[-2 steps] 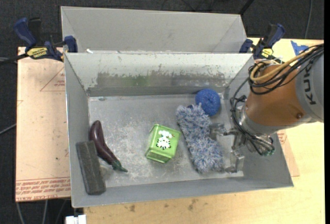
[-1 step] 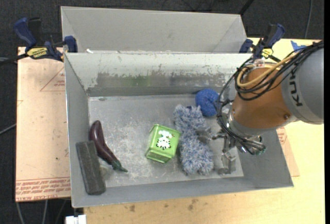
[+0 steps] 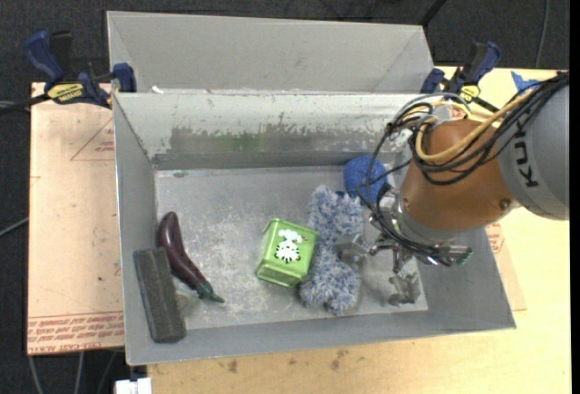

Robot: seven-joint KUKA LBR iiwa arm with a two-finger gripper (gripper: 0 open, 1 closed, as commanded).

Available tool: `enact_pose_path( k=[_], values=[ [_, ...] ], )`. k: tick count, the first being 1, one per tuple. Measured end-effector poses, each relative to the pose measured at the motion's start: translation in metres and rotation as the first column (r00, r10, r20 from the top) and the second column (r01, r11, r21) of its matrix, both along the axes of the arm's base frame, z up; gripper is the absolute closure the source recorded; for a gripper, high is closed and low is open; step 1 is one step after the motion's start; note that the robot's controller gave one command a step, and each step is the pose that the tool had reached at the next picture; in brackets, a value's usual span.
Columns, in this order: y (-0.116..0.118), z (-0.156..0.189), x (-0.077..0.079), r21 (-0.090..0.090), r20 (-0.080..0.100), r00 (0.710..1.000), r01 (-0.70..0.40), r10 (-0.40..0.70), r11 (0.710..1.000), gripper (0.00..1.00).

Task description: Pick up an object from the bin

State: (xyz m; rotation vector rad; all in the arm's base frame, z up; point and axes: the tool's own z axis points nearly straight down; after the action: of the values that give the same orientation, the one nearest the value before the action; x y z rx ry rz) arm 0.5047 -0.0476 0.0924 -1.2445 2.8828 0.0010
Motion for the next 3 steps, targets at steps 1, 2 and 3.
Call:
enact_pose_path(
  k=[1, 2, 3],
  values=[
    [0.036, -0.023, 0.011, 0.0, 0.002, 1.0, -0.018, 0.018, 1.0, 0.0],
    [-0.002, -0.02, 0.123, 0.001, 0.005, 0.992, -0.124, 0.124, 0.992, 1.0],
    [-0.002, -0.02, 0.123, 0.001, 0.005, 0.992, -0.123, 0.123, 0.992, 1.0]
  ],
)
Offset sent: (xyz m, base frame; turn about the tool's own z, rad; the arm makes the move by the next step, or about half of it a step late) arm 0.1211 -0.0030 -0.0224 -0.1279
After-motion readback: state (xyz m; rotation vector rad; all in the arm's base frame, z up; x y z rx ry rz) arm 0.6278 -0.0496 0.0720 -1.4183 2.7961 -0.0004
